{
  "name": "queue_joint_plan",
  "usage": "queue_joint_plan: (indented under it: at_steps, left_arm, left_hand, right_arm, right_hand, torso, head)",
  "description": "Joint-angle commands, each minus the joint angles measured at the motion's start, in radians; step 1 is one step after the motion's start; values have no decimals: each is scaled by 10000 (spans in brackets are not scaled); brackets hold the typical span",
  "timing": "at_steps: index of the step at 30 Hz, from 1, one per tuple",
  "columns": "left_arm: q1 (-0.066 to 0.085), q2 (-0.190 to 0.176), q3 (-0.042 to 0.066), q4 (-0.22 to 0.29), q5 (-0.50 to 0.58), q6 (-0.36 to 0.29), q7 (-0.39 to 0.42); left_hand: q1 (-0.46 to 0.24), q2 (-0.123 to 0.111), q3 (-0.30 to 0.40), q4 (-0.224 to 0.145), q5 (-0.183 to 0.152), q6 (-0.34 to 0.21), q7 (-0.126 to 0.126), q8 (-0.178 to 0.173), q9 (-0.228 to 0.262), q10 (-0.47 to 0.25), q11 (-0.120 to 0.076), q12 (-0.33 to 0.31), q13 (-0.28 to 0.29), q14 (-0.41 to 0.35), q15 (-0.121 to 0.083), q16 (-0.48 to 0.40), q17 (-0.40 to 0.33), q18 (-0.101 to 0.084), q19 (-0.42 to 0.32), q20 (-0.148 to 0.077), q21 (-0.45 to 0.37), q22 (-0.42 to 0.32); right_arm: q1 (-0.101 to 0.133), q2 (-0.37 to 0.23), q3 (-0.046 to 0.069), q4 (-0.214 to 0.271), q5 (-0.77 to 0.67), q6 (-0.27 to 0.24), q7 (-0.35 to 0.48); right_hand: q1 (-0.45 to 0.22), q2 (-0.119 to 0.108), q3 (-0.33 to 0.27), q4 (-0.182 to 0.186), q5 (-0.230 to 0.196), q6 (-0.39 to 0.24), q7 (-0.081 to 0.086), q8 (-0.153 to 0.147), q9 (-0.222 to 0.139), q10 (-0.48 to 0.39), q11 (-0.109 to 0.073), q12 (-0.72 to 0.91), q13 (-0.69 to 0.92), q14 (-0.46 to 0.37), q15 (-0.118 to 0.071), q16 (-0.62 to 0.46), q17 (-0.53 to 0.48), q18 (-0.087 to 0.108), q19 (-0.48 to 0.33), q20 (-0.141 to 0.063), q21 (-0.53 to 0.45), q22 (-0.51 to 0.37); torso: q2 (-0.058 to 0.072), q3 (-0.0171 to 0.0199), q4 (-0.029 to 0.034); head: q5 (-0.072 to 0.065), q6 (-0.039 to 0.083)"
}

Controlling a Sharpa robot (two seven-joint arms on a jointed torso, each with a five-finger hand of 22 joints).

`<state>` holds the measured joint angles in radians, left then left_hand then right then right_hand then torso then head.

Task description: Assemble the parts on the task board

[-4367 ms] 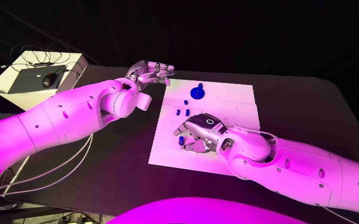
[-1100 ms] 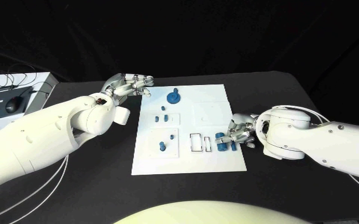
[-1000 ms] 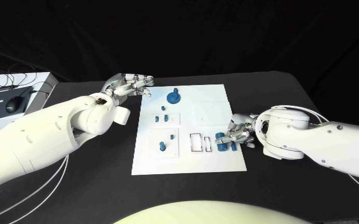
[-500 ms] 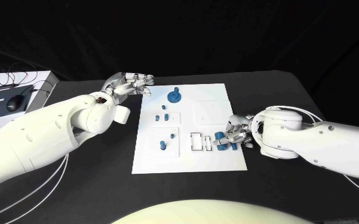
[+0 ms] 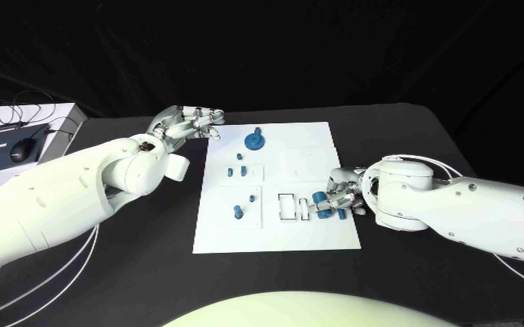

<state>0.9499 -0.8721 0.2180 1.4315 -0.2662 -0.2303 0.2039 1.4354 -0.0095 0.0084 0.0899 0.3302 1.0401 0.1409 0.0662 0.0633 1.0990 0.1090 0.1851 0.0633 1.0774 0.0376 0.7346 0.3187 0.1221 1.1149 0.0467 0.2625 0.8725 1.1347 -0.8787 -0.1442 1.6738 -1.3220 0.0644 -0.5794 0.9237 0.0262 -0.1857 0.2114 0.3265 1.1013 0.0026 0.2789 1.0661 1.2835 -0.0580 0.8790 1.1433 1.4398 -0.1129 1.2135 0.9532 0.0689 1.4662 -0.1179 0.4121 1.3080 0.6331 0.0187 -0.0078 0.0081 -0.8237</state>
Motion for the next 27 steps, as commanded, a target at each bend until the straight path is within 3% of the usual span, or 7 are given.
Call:
queue_joint_plan:
  at_steps: [1,6,16,20,22,25,27]
  left_arm:
    - [-3,-5,3,42,53,184,15]
    - [-2,-19,3,56,57,199,-18]
    - [-2,-38,3,64,58,228,-81]
    - [-2,-41,3,65,58,267,-115]
    - [-2,-41,3,66,58,294,-136]
    - [-2,-43,3,63,58,315,-162]
    - [-2,-45,3,61,58,319,-172]
  left_hand:
    - [51,9,-4,75,65,-37,0,-21,-3,-74,-28,42,-7,-6,73,-38,-13,-45,92,-1,-54,-17]
    - [38,24,-5,94,68,-48,2,-22,-3,-75,-27,43,-7,-6,75,-39,-14,-46,93,0,-56,-23]
    - [73,40,3,105,74,-59,8,-18,-2,-74,-29,49,-6,-5,73,-42,-17,-46,101,-3,-60,-48]
    - [73,40,3,105,74,-59,8,-18,-2,-74,-29,49,-6,-5,73,-42,-17,-46,101,-3,-60,-48]
    - [75,41,4,105,74,-58,8,-18,-2,-74,-29,49,-6,-5,73,-43,-17,-46,101,-4,-59,-49]
    - [111,56,23,93,83,-49,6,-18,-2,-76,-30,47,-7,-7,69,-44,-19,-46,102,-8,-55,-55]
    - [111,56,23,93,83,-49,6,-18,-2,-76,-30,47,-7,-7,69,-44,-19,-46,102,-8,-55,-55]
  right_arm:
    - [-97,72,-61,-104,-328,330,-107]
    - [-110,116,-74,-177,-514,459,-118]
    - [-119,125,-93,-140,-138,230,-45]
    - [-118,90,-94,-68,451,-64,2]
    - [-108,57,-93,-23,825,-244,27]
    - [-68,3,-91,49,1325,-484,58]
    - [-35,-21,-90,92,1571,-619,75]
  right_hand:
    - [-16,36,20,-133,241,-116,5,-71,-5,-33,-9,54,-13,23,-4,33,14,-88,426,-76,15,582]
    - [17,73,14,-317,728,-181,36,-118,-16,-122,16,2,-68,18,16,37,51,-80,408,-60,-39,570]
    - [564,200,359,-945,3811,-264,41,-174,-27,-225,14,-65,-149,18,15,29,101,-82,398,-58,-100,565]
    - [629,188,571,-1231,4105,-288,34,-180,-32,-259,10,-84,-187,18,5,12,108,-86,398,-63,-120,565]
    - [597,134,824,-1398,3957,-304,26,-188,-45,-285,6,-101,-219,19,3,-2,114,-91,396,-65,-130,566]
    - [14,-242,2012,-1736,3758,-337,27,-83,23,-301,9,-32,-281,46,10,-31,159,-66,395,-50,-134,578]
    - [54,-222,1970,-1775,3774,-316,22,-102,-10,-296,-1,-29,-286,36,7,-23,170,-79,403,-58,-109,577]
  torso:
    - [7,0,-12]
    - [-1,4,-9]
    - [9,10,-17]
    - [9,10,-18]
    - [1,8,-14]
    - [-3,9,-10]
    - [-1,7,-10]
  head:
    - [6,-9]
    - [2,-20]
    - [17,-23]
    - [18,-29]
    - [14,-29]
    - [13,-29]
    - [18,-20]
